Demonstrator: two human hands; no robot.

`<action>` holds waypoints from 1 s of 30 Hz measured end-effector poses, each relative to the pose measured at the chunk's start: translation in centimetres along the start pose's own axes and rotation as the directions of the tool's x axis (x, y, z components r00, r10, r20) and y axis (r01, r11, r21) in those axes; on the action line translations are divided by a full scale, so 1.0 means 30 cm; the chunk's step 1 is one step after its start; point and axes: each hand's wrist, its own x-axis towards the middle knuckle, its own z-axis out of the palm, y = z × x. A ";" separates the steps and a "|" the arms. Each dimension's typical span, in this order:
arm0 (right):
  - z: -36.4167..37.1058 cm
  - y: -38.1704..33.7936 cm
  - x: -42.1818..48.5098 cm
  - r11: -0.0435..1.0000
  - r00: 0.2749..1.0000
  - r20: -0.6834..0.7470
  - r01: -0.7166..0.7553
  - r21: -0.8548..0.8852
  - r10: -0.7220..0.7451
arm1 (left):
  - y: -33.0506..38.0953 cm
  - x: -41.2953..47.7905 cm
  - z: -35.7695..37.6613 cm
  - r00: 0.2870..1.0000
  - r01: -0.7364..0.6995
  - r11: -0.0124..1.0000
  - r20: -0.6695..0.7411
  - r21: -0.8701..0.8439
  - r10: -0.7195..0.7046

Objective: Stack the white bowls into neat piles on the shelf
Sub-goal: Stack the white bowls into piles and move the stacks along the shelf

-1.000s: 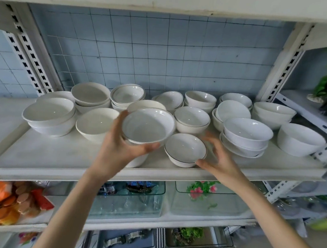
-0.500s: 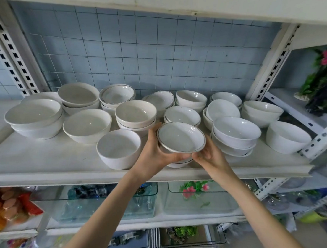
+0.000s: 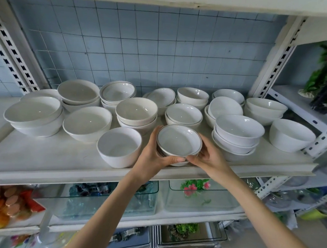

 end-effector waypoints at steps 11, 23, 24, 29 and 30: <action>0.002 0.018 0.003 0.998 0.997 -0.029 -0.064 0.024 0.065 | -0.012 0.010 -0.022 0.998 0.043 0.999 0.048 0.005 -0.043; 0.012 -0.021 0.007 0.993 0.994 -0.007 -0.110 0.038 0.110 | -0.025 0.001 -0.044 0.999 0.006 0.986 0.046 0.169 -0.014; 0.013 -0.022 0.008 0.995 0.995 0.001 -0.100 0.029 0.100 | -0.025 0.001 -0.045 0.999 -0.004 0.982 0.049 0.188 -0.005; 0.019 -0.002 0.008 0.998 0.996 -0.068 -0.062 0.023 0.063 | -0.022 0.001 -0.057 0.994 0.032 0.974 0.091 0.225 -0.054; 0.022 -0.003 0.007 0.997 0.995 -0.072 -0.070 0.027 0.072 | -0.015 -0.002 -0.057 0.994 0.036 0.972 0.094 0.230 -0.059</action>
